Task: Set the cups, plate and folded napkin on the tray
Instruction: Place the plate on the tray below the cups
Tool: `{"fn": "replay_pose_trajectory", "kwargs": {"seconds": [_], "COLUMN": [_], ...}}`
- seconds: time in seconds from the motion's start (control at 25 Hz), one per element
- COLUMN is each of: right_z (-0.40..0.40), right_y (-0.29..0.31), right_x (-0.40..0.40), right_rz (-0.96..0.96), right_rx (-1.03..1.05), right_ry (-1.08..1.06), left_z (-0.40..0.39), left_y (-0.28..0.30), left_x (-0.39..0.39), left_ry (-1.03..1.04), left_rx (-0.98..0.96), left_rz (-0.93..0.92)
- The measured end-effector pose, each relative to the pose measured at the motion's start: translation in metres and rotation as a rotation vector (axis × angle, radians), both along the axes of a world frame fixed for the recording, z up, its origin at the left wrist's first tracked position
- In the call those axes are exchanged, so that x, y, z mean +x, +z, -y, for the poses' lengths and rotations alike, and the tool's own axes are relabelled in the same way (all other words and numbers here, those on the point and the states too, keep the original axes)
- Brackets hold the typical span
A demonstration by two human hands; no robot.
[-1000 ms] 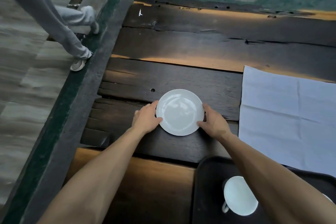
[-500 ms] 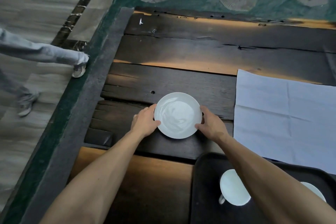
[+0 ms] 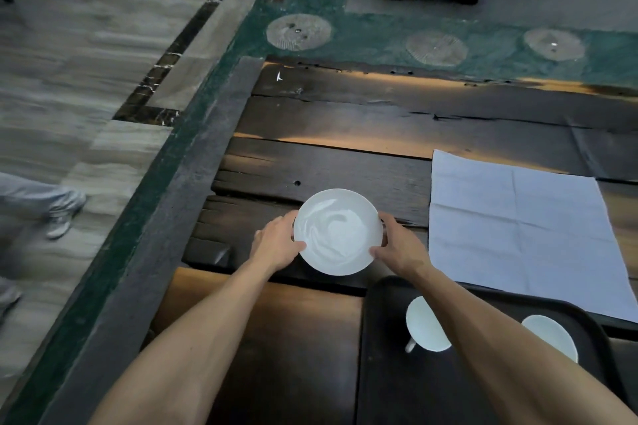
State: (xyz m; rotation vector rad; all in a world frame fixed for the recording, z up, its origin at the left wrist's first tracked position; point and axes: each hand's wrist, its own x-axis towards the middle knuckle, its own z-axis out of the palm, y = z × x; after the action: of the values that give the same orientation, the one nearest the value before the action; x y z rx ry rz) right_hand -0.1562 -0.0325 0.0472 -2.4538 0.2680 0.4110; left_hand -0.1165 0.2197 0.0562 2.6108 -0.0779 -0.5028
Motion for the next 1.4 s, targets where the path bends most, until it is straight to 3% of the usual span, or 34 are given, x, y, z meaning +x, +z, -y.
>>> {"fn": "replay_pose_trajectory", "kwargs": {"seconds": [0.52,0.68,1.04,1.4], "right_z": [-0.019,-0.020,0.003,0.053], "right_y": [0.033,0.030,0.032,0.025], "right_x": [-0.110,-0.146,-0.216,-0.293], "right_rz": [0.032,0.003,-0.023,-0.032], "right_rx": [0.033,0.046,0.018,-0.040], "right_ry": [-0.023,-0.022,0.012,0.066], "left_z": [-0.019,-0.020,0.000,0.045], "left_y": [0.032,0.029,0.021,-0.005], "left_x": [-0.105,-0.144,-0.223,-0.293], "left_ry": [-0.002,0.055,0.094,0.122], "left_rx": [-0.023,-0.094,-0.081,-0.053], "left_rz": [0.025,-0.016,0.051,-0.027]}}
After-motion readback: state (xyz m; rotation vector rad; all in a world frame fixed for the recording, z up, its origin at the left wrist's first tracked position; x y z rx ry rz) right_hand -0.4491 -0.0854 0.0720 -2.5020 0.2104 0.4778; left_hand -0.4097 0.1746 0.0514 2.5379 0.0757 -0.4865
